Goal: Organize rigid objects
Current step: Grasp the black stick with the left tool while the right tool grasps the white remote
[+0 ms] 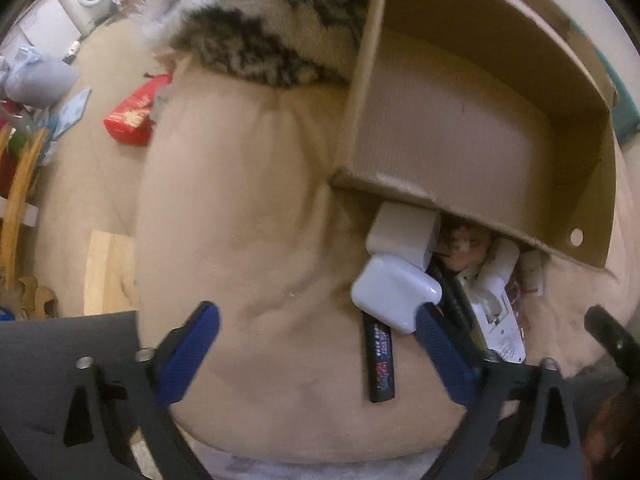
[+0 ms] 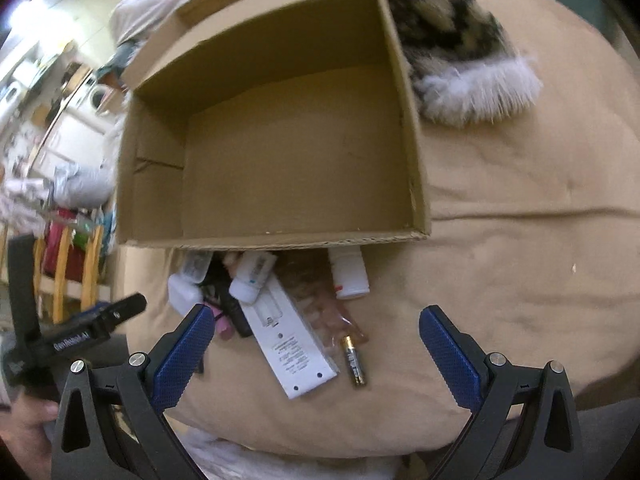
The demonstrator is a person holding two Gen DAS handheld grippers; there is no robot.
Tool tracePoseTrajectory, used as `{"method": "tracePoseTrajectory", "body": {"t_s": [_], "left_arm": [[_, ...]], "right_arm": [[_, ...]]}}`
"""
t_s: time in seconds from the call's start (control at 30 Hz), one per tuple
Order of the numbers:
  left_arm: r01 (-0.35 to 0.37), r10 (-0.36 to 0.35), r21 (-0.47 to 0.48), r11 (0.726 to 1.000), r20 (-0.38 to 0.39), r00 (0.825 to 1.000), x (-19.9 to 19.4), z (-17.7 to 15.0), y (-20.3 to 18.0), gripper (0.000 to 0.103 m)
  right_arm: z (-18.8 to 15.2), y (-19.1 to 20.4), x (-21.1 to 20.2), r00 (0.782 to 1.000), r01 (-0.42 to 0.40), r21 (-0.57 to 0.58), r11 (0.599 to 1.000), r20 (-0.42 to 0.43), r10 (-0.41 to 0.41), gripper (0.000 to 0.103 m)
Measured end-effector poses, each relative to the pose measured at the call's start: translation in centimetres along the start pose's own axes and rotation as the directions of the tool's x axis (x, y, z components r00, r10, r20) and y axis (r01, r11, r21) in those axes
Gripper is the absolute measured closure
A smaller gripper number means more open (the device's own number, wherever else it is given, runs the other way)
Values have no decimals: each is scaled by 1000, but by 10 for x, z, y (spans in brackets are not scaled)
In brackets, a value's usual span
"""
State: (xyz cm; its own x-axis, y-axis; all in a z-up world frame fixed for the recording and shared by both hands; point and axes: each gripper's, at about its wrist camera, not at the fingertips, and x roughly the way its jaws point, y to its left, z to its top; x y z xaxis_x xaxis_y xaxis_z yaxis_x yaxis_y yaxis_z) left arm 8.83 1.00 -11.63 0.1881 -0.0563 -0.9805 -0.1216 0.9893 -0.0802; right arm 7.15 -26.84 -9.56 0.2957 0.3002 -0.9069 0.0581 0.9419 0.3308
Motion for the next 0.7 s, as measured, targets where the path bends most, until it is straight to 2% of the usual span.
{"method": "tracePoseTrajectory", "body": {"t_s": [0.1, 0.23, 0.27, 0.33, 0.4, 0.43, 0.47, 0.57, 0.63, 0.7], "left_arm": [[27, -26, 16, 999, -57, 998, 17, -3, -8, 30], [64, -52, 85, 994, -137, 989, 40, -11, -20, 42], [65, -50, 95, 993, -149, 988, 45, -13, -22, 48], [63, -47, 94, 994, -167, 985, 53, -16, -24, 50], [60, -43, 99, 993, -168, 985, 56, -18, -25, 50], [53, -34, 113, 992, -163, 986, 58, -20, -26, 52], [41, -23, 115, 993, -158, 987, 59, -20, -25, 64], [62, -47, 84, 994, -174, 984, 60, -19, -21, 85], [70, -53, 90, 993, -178, 983, 62, -19, -19, 85], [77, -58, 98, 992, -178, 982, 61, -21, -16, 85]], "right_arm": [[3, -1, 4, 1000, -12, 11, 1000, -14, 12, 0], [2, 2, 12, 999, -22, 1, 1000, -41, 22, 0], [2, 3, 13, 998, -26, -7, 1000, -50, 26, 0], [2, 6, 19, 997, -43, -14, 999, -70, 42, 9], [2, 5, 25, 990, -93, 5, 996, -107, 93, 19], [1, 5, 29, 984, -116, 18, 993, -134, 117, 22], [0, 5, 33, 980, -120, 21, 993, -155, 122, 25], [-5, 14, 47, 971, -105, -21, 994, -217, 98, 34], [-8, 21, 57, 966, -85, -72, 994, -251, 64, 36], [-10, 32, 69, 964, -28, -146, 989, -266, -12, 36]]}}
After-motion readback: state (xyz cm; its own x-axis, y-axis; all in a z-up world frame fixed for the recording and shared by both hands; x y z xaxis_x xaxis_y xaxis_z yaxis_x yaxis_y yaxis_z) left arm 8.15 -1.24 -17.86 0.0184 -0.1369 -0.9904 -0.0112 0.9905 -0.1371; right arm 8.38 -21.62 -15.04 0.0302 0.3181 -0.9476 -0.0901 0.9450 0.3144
